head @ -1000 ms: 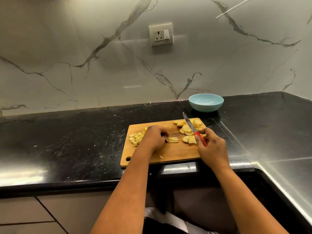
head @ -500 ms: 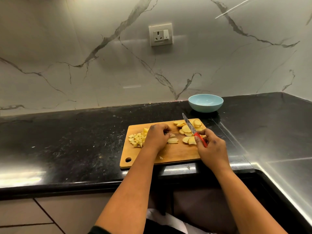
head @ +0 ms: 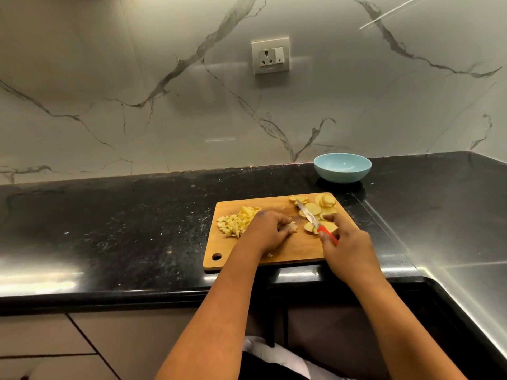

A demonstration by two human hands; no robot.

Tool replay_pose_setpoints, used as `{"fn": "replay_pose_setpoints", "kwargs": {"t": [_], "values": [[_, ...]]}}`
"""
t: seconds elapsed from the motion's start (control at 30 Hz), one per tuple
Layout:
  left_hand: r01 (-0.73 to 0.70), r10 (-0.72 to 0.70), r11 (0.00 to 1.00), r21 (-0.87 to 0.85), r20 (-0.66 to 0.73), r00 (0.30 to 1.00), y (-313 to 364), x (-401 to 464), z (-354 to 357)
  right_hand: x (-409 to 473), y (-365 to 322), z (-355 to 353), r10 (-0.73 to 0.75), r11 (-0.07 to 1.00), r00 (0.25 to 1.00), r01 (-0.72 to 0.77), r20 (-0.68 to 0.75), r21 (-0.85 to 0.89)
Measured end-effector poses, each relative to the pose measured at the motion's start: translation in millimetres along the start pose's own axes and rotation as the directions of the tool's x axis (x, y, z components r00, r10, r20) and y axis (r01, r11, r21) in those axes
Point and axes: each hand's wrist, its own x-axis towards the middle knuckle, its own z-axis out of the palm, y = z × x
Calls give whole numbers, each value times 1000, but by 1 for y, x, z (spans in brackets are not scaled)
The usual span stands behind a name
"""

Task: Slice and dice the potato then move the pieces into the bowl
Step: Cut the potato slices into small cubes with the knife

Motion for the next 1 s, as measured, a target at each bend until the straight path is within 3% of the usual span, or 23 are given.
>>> {"fn": "replay_pose_setpoints", "kwargs": {"t": [0.13,0.23,0.57,0.73,0.83,0.93,1.0], "values": [[8,-18,996,-87,-124,992,1,-3,10,-22,-19,7,-61,978,993,80,102,-195],[33,-52,993,-116,-166,985,3,-3,13,-25,-27,8,-39,977,994,59,101,-207],[58,-81,982,-178,-125,989,-2,1,12,-7,-45,14,71,960,978,-14,194,-280],[79,-106,975,-206,-120,987,-1,0,11,2,-72,-19,246,842,878,18,411,-540],[81,-111,973,-218,-127,986,-1,-3,11,1,-79,-47,317,766,830,62,459,-640],[47,-80,979,-201,-158,984,0,-9,9,-6,-72,-55,266,820,863,31,429,-571],[17,-52,984,-176,-197,979,2,-14,9,-12,-63,-45,177,910,940,-44,292,-413]]}}
